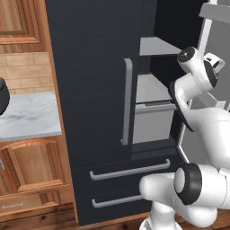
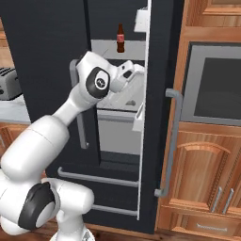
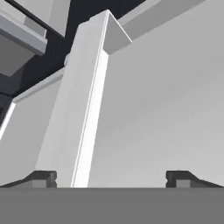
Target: Open the fridge, grab two sodas, and place both sodas inside the bowl with ice on the dining counter.
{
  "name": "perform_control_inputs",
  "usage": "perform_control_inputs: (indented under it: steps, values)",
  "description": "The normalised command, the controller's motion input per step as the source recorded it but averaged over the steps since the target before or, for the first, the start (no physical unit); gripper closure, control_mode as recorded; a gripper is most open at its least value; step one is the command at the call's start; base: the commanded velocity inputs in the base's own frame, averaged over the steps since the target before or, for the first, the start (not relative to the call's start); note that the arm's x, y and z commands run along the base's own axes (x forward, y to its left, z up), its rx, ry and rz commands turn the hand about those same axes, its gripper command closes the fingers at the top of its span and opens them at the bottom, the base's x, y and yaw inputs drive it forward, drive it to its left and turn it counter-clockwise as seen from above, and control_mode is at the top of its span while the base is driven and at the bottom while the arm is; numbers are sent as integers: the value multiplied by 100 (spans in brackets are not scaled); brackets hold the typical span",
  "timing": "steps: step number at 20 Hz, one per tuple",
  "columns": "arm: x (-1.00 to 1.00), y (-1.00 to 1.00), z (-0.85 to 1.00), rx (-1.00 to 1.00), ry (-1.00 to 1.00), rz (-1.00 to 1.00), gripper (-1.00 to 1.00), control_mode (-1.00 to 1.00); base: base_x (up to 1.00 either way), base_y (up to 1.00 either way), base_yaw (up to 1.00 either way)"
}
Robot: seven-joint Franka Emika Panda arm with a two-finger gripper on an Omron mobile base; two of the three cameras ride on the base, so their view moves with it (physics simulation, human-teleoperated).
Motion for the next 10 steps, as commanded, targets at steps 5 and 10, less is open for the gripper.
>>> perform_control_inputs:
  steps: [5, 10]
  values:
    - [-1, -25, 0, 5, 0, -2, -100, -100, 0, 0, 0]
    - [3, -25, 0, 11, 0, 0, -100, -100, 0, 0, 0]
